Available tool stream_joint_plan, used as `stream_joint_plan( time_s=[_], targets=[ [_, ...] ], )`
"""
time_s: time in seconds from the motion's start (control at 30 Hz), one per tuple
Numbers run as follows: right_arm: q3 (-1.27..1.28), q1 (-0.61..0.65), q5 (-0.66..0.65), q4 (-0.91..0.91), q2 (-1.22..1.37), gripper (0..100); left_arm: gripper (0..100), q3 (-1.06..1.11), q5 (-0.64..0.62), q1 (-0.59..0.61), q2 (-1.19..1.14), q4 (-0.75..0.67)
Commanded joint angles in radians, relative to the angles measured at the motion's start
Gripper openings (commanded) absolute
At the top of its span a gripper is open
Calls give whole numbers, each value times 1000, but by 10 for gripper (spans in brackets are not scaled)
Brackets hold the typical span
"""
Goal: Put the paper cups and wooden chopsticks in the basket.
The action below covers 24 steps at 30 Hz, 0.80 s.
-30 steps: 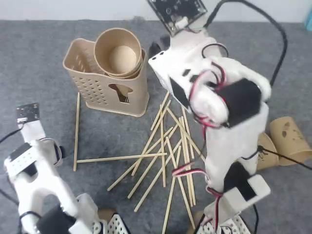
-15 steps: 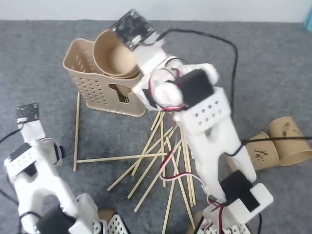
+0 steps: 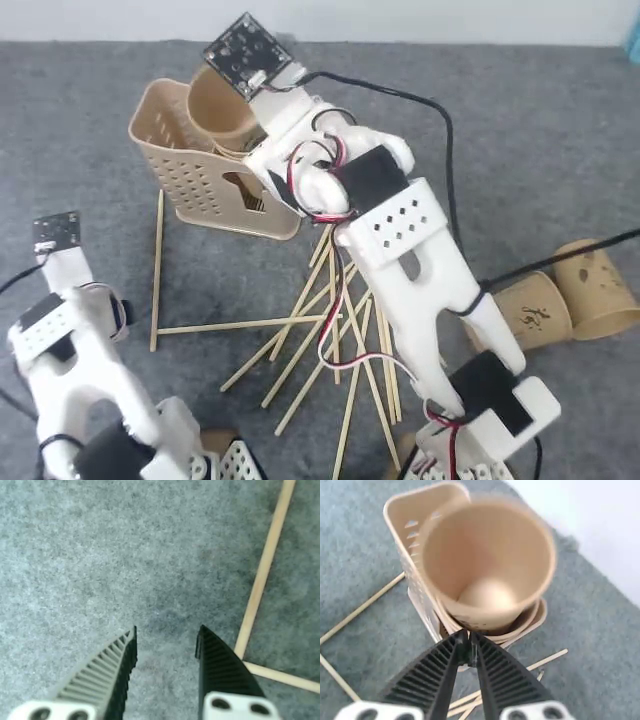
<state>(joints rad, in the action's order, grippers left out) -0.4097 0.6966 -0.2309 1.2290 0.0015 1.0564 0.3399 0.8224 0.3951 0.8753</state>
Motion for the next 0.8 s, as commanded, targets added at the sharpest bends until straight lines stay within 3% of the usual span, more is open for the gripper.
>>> stream_joint_plan(
  time_s=[0.0,0.2,0.33,0.47,0.57,0.77],
  targets=[
    [-63,1,-3,-19,-91,9,187,-2,2,-9,38,-17],
    [-60,-4,-12,203,-214,12,187,-2,3,-9,38,-18],
    [-58,-84,-12,410,-337,13,187,-2,5,-9,38,-18],
    [-52,-275,-12,567,-415,13,187,-2,8,-9,38,-18],
    [58,-486,-23,567,-473,13,187,-2,8,-9,38,-18],
    [443,-716,-288,549,-515,87,187,-2,8,-9,38,-18]
  ],
)
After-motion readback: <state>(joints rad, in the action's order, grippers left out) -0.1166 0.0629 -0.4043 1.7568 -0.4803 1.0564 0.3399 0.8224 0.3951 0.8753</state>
